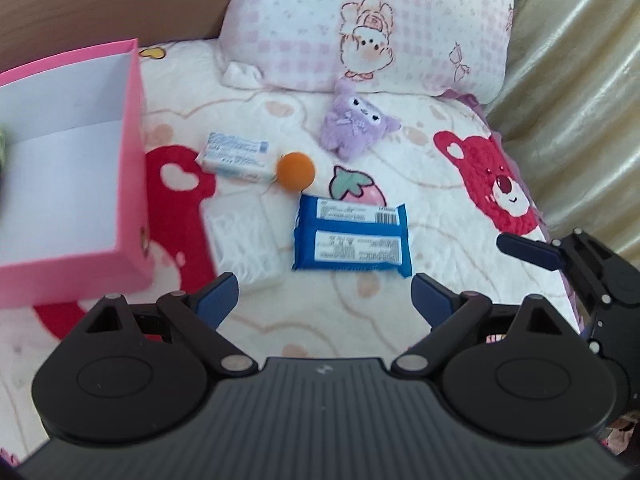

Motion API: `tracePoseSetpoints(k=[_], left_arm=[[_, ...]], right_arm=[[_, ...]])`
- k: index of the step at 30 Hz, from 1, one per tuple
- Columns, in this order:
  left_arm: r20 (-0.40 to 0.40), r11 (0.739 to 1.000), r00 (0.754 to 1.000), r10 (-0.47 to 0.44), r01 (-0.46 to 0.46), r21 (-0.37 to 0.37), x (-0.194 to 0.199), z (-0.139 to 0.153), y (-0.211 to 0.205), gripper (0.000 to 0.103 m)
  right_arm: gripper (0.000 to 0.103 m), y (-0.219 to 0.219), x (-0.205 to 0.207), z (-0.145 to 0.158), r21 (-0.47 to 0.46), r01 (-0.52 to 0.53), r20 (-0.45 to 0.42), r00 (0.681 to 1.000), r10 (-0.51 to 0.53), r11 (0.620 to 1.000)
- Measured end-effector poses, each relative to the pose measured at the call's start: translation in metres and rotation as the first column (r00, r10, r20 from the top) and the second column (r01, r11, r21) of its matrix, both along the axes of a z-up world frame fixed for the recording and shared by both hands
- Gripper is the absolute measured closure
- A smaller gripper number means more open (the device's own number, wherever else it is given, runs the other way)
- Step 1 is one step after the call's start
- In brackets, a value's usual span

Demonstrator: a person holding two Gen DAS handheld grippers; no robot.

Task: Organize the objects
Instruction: 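Move the left tool to the blue wet-wipe pack and close on it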

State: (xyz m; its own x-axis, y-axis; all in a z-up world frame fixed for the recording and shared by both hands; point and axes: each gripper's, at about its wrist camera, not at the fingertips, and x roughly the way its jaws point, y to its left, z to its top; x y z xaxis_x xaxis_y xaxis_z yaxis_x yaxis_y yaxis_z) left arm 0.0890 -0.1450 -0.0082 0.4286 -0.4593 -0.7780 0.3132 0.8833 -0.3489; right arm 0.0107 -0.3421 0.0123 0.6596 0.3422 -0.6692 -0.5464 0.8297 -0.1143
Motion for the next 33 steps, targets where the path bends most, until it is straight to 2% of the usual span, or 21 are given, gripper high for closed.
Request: tracePoseSetpoints(k=[4,7,12,17,20,22,25,27,29,33], left_arm=[[0.008,0.999,0.999,-0.035,0.036,-0.03,0.014,-0.01,-0.01,0.016],[0.018,0.998,0.999,-0.051,0.052,-0.041,0.025,-0.016,-0.017,0.019],[0.03,0.995,0.995,-0.097,0.098,-0.006,0.045,-0.026,-0.026,0.02],[0.014,0.993,0.993,-0.117,0.117,-0.012,0.061,-0.038,-0.039,0.02],[0.002,0.992,0.992,-0.123,0.123,-0.008,0.072,-0.047,-0.046,0.025],[-0.009,0.992,0.992,-0.126,0.126,0.003,0.079,-0.053,-0.051,0.028],[-0.054,0.986,0.986,-0.159,0.161,0.035,0.088,-0.065,-0.058,0.028],[-0.084,0.982,0.985,-0.151,0.159,0.103,0.093,-0.07,-0.065,0.028],[-0.069,0.973,0.985,-0.157,0.167,0.16,0.095,-0.07,-0.074,0.028],[-0.106,0.972,0.981,-0.161,0.176,0.157,0.104,-0.077,-0.081,0.028]], right_arm=[[0.013,-0.014,0.021,-0.012,0.091,0.063,-0.103,0.993,-0.053,0.994],[0.016,-0.018,0.033,-0.026,0.11,0.105,-0.153,0.984,-0.088,0.988],[0.017,-0.021,0.05,-0.042,0.124,0.133,-0.184,0.977,-0.109,0.983],[0.017,-0.023,0.067,-0.052,0.145,0.145,-0.21,0.971,-0.113,0.979],[0.017,-0.021,0.073,-0.059,0.132,0.147,-0.209,0.971,-0.118,0.98],[0.017,-0.021,0.077,-0.065,0.129,0.154,-0.207,0.97,-0.125,0.98],[0.017,-0.024,0.086,-0.073,0.156,0.177,-0.216,0.966,-0.142,0.972],[0.017,-0.026,0.096,-0.081,0.174,0.204,-0.235,0.959,-0.16,0.963],[0.017,-0.027,0.105,-0.089,0.172,0.233,-0.263,0.947,-0.183,0.957],[0.017,-0.03,0.11,-0.099,0.173,0.272,-0.294,0.932,-0.214,0.947]])
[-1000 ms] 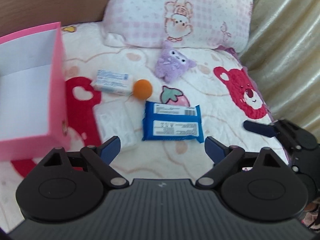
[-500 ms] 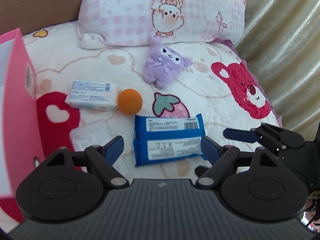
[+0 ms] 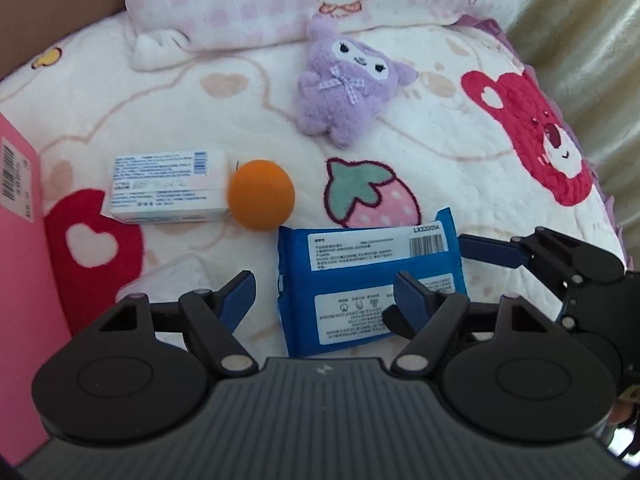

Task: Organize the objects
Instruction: 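Move the left tool to the blue wet-wipe pack and close on it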

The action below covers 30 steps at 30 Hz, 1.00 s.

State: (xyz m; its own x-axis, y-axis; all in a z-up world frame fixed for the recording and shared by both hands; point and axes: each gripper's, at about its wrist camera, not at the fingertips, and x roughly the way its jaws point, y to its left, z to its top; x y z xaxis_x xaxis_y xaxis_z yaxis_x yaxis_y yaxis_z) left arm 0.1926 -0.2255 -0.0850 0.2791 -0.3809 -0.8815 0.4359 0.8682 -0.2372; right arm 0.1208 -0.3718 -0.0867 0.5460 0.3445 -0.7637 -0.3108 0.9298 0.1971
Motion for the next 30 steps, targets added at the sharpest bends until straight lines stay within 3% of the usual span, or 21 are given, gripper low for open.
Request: tracePoseSetpoints(k=[6,8,12,15,21,24,30], left_arm=[[-0.037,0.999,0.998,0.052,-0.052,-0.004,0.004,-0.011,-0.005,0.027],[-0.084,0.996,0.993,0.078,-0.081,-0.03,0.005,-0.014,-0.004,0.027],[-0.111,0.991,0.987,0.114,-0.122,-0.062,0.004,-0.02,-0.003,0.027],[-0.131,0.984,0.982,0.138,-0.152,-0.098,0.002,-0.021,0.002,0.035],[-0.14,0.965,0.966,0.219,-0.236,-0.119,-0.003,-0.019,0.011,0.053],[-0.128,0.958,0.958,0.257,-0.27,-0.1,-0.007,-0.018,0.006,0.054],[-0.178,0.941,0.943,0.283,-0.308,-0.139,-0.014,-0.019,0.009,0.054]], right_arm=[[0.018,-0.008,-0.001,-0.006,0.064,-0.003,-0.017,1.0,0.005,0.998],[0.022,-0.01,0.001,-0.009,0.094,0.02,-0.032,0.999,-0.017,0.995],[0.038,-0.007,0.0,-0.008,0.093,0.014,-0.024,1.0,-0.012,0.996],[0.044,-0.006,-0.003,-0.006,0.077,0.002,-0.003,1.0,-0.002,0.997],[0.045,-0.019,-0.003,-0.009,0.139,0.013,-0.017,1.0,-0.011,0.99],[0.045,-0.018,-0.004,-0.01,0.143,0.032,-0.015,0.999,-0.03,0.989],[0.045,-0.015,-0.011,-0.003,0.077,-0.012,0.019,1.0,0.011,0.997]])
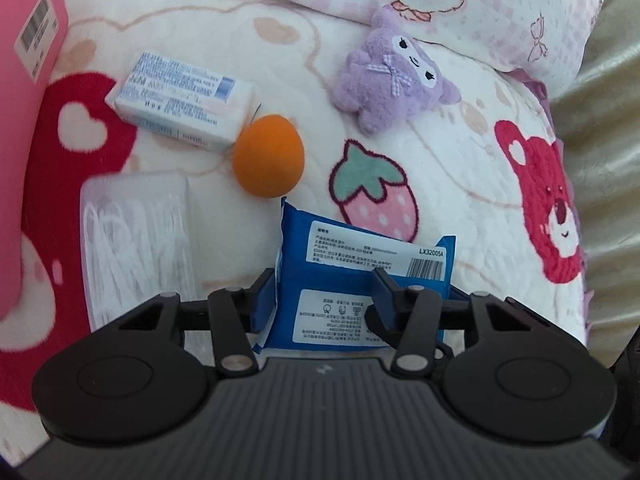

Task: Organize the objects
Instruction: 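Move the left tool to the blue wet-wipe pack and close on it, then lift the wet-wipe pack with the left tool and carry it toward the pink box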

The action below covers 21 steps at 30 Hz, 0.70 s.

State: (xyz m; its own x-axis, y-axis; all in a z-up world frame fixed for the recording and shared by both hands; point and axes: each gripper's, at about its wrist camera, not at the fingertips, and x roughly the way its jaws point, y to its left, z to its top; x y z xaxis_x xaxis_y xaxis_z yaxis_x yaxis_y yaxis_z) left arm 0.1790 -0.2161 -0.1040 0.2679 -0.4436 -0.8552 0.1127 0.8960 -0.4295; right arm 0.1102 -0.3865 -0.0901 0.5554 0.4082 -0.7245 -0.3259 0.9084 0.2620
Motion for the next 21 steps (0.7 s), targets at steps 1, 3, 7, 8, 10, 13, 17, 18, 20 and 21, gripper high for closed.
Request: tracePoseSetpoints(k=[1,3,7,8,10,13,17,18,20,21], left_arm=[[-0.008,1.0,1.0,0.006,-0.006,-0.008,-0.002,0.0,0.001,0.054],[-0.01,1.0,1.0,0.026,-0.026,0.0,-0.009,0.004,0.0,0.055],[0.029,0.998,0.999,0.038,-0.039,0.045,-0.019,0.004,-0.011,0.055],[0.03,0.998,0.999,0.039,-0.04,0.046,-0.02,0.004,-0.012,0.055],[0.028,0.998,0.999,0.037,-0.038,0.041,-0.022,0.003,-0.01,0.056],[0.028,0.998,0.999,0.047,-0.048,0.04,-0.026,-0.002,-0.006,0.057],[0.066,0.998,0.996,0.059,-0.061,0.029,-0.033,-0.006,-0.004,0.058],[0.078,0.998,0.995,0.06,-0.062,0.025,-0.035,-0.006,-0.004,0.058],[0.098,0.998,0.993,0.065,-0.067,0.013,-0.04,-0.005,-0.003,0.058],[0.108,0.998,0.992,0.063,-0.064,0.012,-0.042,-0.005,-0.004,0.058]], right_arm=[[0.045,0.0,-0.002,0.002,-0.015,-0.013,0.005,1.0,0.013,1.0],[0.044,0.002,-0.006,0.003,-0.051,-0.048,0.022,0.999,0.049,0.998],[0.042,0.007,-0.013,-0.001,-0.09,-0.046,0.07,0.996,0.052,0.995],[0.041,0.007,-0.013,-0.001,-0.087,-0.042,0.068,0.997,0.048,0.995],[0.037,0.006,-0.016,-0.002,-0.088,-0.039,0.071,0.996,0.046,0.995],[0.036,0.006,-0.02,-0.004,-0.103,-0.034,0.07,0.997,0.041,0.994],[0.042,0.008,-0.028,-0.005,-0.112,-0.035,0.078,0.996,0.044,0.993],[0.044,0.009,-0.029,-0.004,-0.122,-0.041,0.087,0.995,0.051,0.992],[0.045,0.01,-0.031,-0.004,-0.128,-0.049,0.097,0.993,0.061,0.991],[0.045,0.011,-0.031,-0.003,-0.129,-0.048,0.097,0.993,0.06,0.99]])
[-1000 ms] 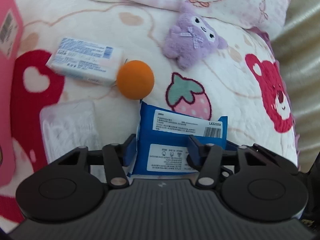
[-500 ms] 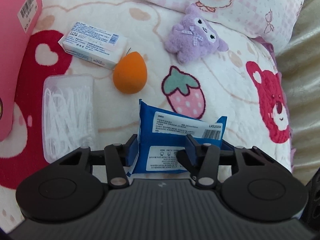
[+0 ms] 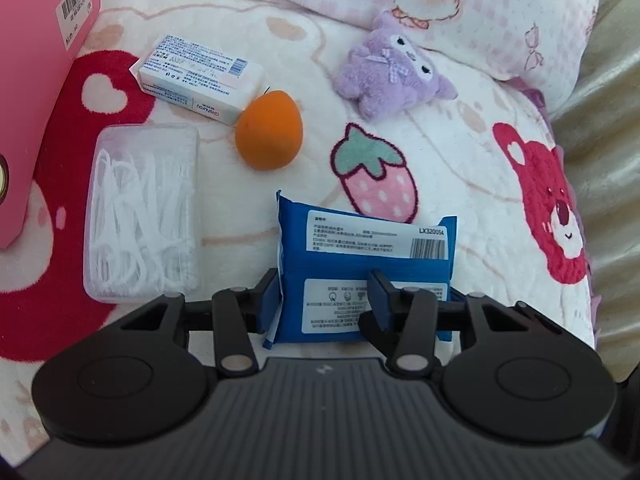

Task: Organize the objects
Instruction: 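Lift the wet-wipe pack with the left tool and carry it toward the pink box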

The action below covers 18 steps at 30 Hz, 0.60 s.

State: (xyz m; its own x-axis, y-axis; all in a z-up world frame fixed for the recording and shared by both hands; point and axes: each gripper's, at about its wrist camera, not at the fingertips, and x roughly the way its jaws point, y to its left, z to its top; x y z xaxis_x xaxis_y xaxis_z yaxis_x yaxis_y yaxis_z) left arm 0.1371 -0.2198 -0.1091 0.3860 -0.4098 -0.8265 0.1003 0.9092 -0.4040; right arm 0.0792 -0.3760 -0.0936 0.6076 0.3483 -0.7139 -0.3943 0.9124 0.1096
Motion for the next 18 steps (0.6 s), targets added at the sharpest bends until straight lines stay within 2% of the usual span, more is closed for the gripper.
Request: tracePoseSetpoints(k=[5,12,18], left_arm=[[0.037,1.0,0.999,-0.015,0.015,0.01,-0.01,0.003,-0.003,0.058],[0.022,0.999,1.0,-0.018,0.018,-0.032,-0.02,0.008,0.004,0.058],[0.032,1.0,0.999,-0.025,0.025,-0.017,-0.039,0.014,0.015,0.057]], right_arm=[[0.045,0.003,-0.001,-0.001,-0.01,0.001,0.009,1.0,-0.001,1.0],[0.045,0.004,-0.008,0.006,-0.009,0.007,-0.008,1.0,-0.007,1.0],[0.044,0.01,-0.021,0.012,0.004,-0.012,-0.034,0.999,0.012,1.0]])
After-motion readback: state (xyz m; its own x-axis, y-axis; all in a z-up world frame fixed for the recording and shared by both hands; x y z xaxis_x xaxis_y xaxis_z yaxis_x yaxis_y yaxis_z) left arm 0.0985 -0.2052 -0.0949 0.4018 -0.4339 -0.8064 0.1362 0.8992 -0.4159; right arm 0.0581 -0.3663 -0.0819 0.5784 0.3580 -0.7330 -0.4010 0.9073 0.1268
